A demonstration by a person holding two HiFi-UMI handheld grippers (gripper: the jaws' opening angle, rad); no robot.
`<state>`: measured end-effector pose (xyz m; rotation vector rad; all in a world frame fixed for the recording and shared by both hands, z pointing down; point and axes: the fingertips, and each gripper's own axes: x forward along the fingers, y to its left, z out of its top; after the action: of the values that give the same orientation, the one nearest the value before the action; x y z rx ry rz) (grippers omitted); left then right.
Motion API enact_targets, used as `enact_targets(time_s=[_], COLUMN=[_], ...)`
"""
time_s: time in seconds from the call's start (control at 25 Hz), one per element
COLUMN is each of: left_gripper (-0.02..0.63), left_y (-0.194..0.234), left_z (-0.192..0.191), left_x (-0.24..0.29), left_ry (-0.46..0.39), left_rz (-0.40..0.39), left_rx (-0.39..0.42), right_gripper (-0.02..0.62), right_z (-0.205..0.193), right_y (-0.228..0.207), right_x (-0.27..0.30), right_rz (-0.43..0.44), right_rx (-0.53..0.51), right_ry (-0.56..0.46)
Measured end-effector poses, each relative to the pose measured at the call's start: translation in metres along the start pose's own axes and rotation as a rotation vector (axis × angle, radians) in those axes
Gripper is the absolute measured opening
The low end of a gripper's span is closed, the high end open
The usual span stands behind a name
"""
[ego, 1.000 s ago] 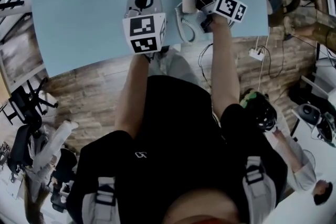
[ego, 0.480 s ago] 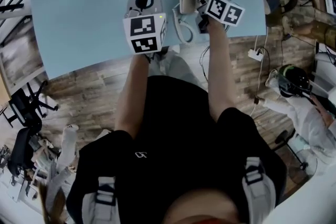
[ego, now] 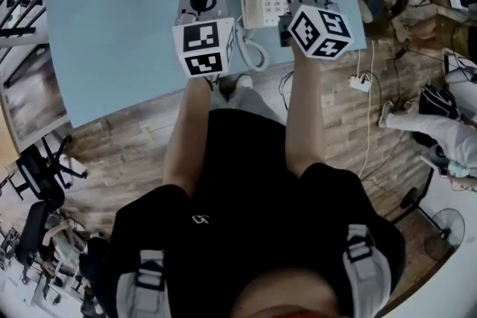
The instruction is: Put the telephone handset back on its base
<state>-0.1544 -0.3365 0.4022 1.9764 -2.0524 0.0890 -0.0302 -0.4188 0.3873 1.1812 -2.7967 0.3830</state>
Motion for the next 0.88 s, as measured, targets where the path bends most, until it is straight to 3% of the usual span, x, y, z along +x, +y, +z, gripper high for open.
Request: enact_targets(time_s=[0.24, 0.48, 0.88], left_gripper=[-0.002, -0.002, -0.002], left_y=[-0.034, -0.051, -0.059], left_z=[0.05, 0.073, 0.08], left_x=[-0.012, -0.024, -0.033], left_ry=[-0.115, -0.182, -0.2], left_rz=[-0.035, -0.056, -0.053], left_rx=[0.056, 0.094, 0.104], right_gripper=[-0.002, -0.003, -0.003], right_z=[0.065, 0.093, 0.094], right_y=[0.004, 0.017, 0.022], right_x=[-0.041, -0.069, -0.083], right_rz=[-0.029, -0.024, -0.022], right_rx=[-0.184, -0.319, -0.336], right_ry=[-0.097, -0.168, -0.175])
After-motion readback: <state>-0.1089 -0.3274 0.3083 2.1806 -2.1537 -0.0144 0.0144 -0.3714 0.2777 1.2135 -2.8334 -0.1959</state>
